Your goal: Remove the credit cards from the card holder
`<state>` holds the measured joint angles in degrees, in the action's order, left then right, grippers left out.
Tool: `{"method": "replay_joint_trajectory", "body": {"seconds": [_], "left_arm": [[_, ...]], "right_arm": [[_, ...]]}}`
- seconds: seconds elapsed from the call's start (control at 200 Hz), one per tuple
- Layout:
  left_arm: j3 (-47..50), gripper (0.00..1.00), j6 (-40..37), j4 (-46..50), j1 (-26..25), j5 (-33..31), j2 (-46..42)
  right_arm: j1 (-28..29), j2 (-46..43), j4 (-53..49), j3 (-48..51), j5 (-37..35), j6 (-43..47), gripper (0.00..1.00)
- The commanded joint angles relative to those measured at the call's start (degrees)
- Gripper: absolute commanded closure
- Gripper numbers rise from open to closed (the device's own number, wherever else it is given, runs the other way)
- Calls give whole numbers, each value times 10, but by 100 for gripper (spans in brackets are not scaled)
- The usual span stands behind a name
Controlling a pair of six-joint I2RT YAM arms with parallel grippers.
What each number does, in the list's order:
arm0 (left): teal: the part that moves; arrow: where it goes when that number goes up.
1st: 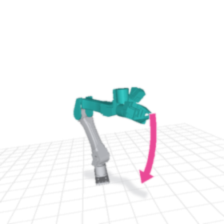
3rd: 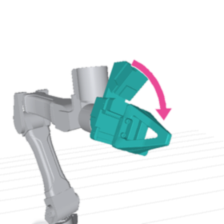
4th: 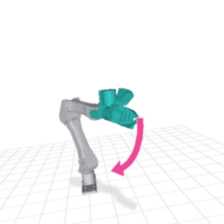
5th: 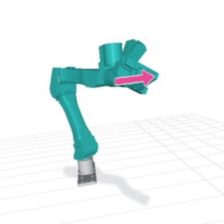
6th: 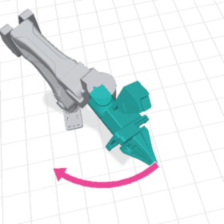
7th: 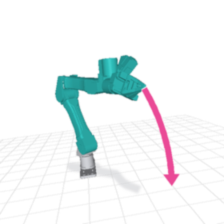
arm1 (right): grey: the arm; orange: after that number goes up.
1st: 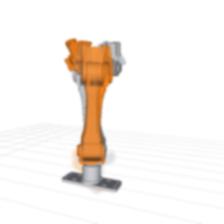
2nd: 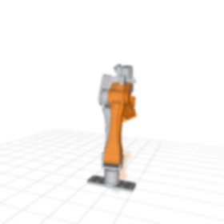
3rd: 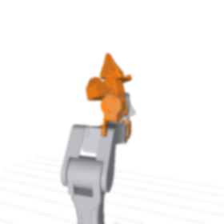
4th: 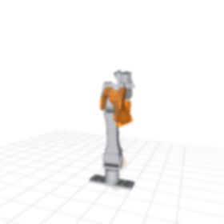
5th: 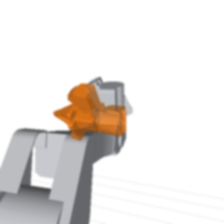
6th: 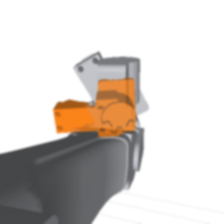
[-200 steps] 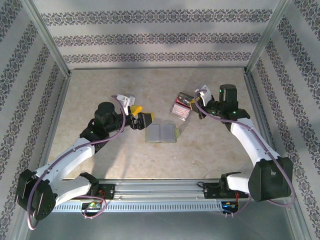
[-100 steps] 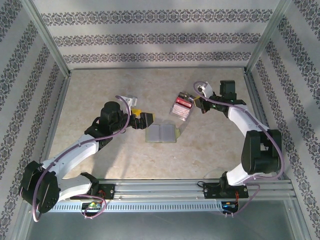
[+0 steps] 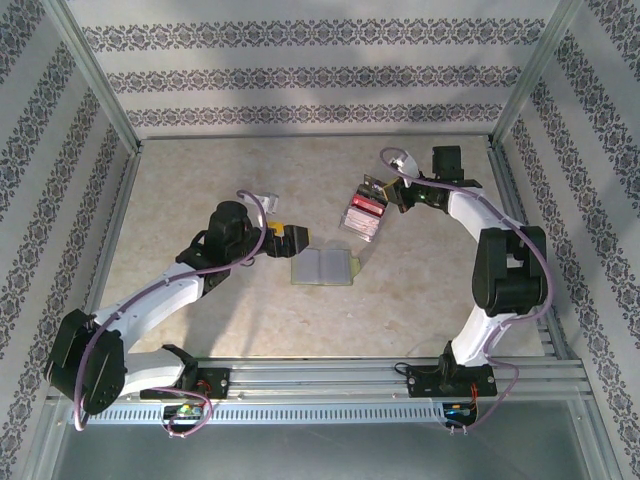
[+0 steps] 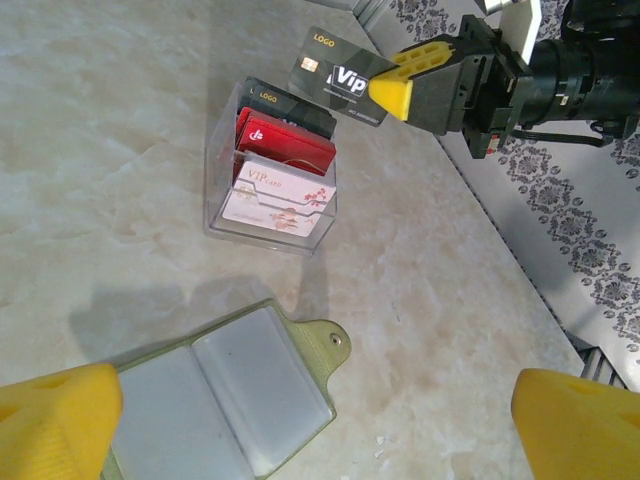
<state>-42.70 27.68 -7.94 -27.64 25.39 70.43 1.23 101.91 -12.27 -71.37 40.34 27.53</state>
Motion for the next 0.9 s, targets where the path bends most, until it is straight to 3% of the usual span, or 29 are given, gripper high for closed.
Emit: {"method": "replay_joint_trajectory", "body": {"seconds": [0.0,0.894], "left_arm": [[-19,0,11,3,3,5,1],[-14,0,8,-2,7,10,7]], "right_arm": [[-5,17,-21,-29,20,19,100],[-3,95,-72,-108,-21,17,100]]}}
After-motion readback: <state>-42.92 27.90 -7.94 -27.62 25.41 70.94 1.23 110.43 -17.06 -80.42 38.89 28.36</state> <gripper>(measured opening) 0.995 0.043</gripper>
